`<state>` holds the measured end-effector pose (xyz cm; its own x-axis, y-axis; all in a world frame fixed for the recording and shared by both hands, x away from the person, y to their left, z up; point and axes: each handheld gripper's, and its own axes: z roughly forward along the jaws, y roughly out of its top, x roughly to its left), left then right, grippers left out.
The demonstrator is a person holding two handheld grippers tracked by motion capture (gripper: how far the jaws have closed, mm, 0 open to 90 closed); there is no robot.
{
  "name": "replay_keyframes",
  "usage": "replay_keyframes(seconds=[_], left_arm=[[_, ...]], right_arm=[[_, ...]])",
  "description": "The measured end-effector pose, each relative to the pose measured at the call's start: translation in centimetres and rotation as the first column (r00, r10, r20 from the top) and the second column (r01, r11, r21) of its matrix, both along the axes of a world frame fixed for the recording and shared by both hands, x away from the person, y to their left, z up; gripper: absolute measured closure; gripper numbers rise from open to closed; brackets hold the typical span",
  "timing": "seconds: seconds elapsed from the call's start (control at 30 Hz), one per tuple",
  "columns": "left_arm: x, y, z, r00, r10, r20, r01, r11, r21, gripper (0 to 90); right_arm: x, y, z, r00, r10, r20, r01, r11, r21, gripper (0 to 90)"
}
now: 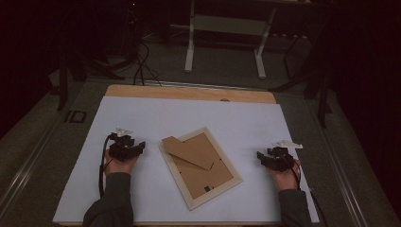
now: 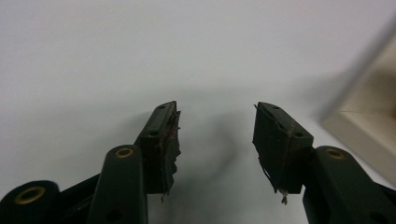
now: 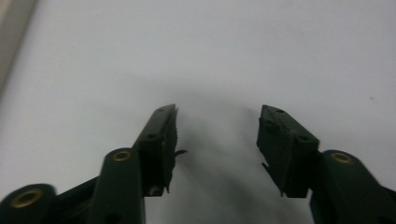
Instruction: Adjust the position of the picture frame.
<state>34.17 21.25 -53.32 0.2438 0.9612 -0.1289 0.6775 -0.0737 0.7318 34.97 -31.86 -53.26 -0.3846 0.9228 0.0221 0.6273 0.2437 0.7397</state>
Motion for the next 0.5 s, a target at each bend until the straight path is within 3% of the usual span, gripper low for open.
replay_keyframes(seconds=[0.17, 0.3, 0.37, 0.4, 0.47, 0.5], left_arm=[[-0.9, -0.9, 0.9, 0.995, -0.092, 0.039, 0.091, 0.9958, 0.008, 55.8], [-1.3, -1.5, 1.2, 0.9891, -0.14, 0.044, 0.14, 0.99, 0.018, 58.6], [-2.0, -2.1, 1.2, 0.9796, -0.196, 0.044, 0.195, 0.9805, 0.027, 60.3], [-2.0, -2.1, 1.2, 0.9796, -0.196, 0.044, 0.195, 0.9805, 0.027, 60.6], [-2.7, -2.7, 1.4, 0.9671, -0.251, 0.042, 0.249, 0.9677, 0.038, 61.3], [-2.7, -2.7, 1.4, 0.9671, -0.251, 0.042, 0.249, 0.9677, 0.038, 62.0]], right_arm=[[-0.3, 0.5, 0.9, 0.9993, 0.024, 0.028, -0.025, 0.999, 0.03, 51.3], [-0.5, 0.8, 1.5, 0.9982, 0.044, 0.04, -0.046, 0.997, 0.056, 54.3], [-0.6, 0.9, 1.7, 0.9978, 0.053, 0.04, -0.056, 0.996, 0.065, 55.9], [-0.6, 1.0, 1.8, 0.9976, 0.057, 0.038, -0.06, 0.996, 0.064, 56.6], [-0.7, 1.1, 2.0, 0.9967, 0.072, 0.037, -0.075, 0.995, 0.069, 61.3], [-0.8, 1.2, 2.0, 0.9959, 0.082, 0.037, -0.085, 0.994, 0.071, 62.8]])
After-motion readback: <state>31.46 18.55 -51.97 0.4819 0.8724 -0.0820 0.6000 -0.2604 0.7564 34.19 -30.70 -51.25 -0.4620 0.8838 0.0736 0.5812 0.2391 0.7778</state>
